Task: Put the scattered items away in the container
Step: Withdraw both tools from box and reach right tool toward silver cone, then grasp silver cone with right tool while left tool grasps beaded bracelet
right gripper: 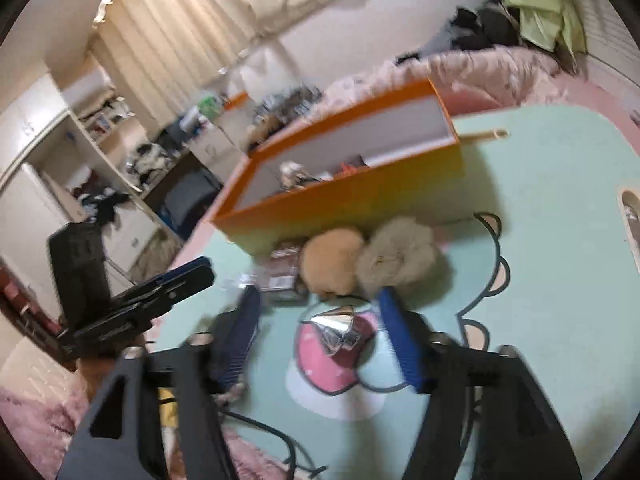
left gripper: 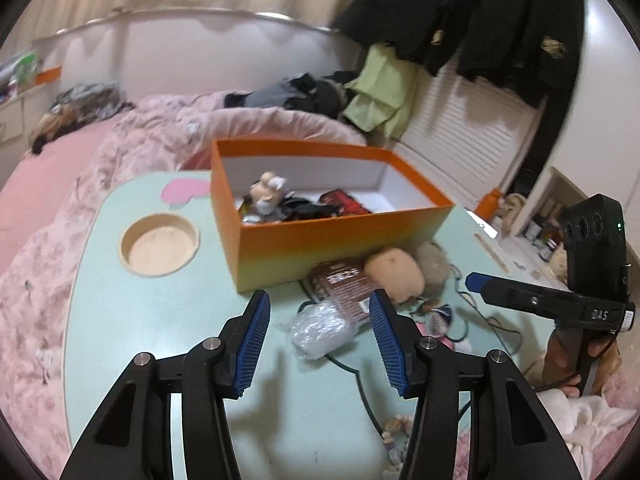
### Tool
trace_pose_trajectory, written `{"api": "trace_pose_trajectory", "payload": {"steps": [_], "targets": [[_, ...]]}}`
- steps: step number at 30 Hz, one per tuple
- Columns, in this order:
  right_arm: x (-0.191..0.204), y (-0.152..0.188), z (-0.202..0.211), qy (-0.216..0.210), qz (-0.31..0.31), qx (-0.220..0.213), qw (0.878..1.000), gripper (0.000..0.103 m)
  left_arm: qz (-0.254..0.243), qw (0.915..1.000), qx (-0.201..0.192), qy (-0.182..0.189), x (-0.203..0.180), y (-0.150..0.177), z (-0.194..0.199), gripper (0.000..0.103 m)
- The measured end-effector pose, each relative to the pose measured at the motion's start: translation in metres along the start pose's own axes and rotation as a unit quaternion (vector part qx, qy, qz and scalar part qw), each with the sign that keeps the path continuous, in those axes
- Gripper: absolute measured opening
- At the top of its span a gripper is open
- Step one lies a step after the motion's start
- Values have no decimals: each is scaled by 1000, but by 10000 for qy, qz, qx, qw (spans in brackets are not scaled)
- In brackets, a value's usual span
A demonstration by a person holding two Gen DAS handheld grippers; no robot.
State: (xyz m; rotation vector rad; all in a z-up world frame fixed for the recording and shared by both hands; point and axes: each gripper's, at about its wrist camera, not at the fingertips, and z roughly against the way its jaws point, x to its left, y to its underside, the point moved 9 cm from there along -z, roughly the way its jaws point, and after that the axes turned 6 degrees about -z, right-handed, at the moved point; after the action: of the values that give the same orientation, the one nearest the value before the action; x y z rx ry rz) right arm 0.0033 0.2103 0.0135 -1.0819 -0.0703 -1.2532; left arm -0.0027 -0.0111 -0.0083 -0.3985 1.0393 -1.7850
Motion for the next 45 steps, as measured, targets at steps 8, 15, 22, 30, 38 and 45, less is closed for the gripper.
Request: {"api": "trace_pose_trajectory", "payload": {"steps": [8,15,22,30,38,45], "targets": [[19,-2,23,-547,135,-287,9980,67,-243,9941,783,705,-38,34,16,31],[1,8,9,1006,502,-284,9933,67,-519,9918,1059,500,-67,74,15,31],[1,24,-12,1273,783,73,9887,67,-638,9925,987,337,-70,83,8,31],[-2,26,-37,1793,1279,335,9749,67,-652,9942,839,151,-65,80,3,18],[-6,31,-45,1785,1372,506,9730,37,-492,9963,698,62,-54,66,-3,14],[-4,31,-35,1650,1293,416,9769,32,-352,9975,605,13,-45,59,0,8]]}}
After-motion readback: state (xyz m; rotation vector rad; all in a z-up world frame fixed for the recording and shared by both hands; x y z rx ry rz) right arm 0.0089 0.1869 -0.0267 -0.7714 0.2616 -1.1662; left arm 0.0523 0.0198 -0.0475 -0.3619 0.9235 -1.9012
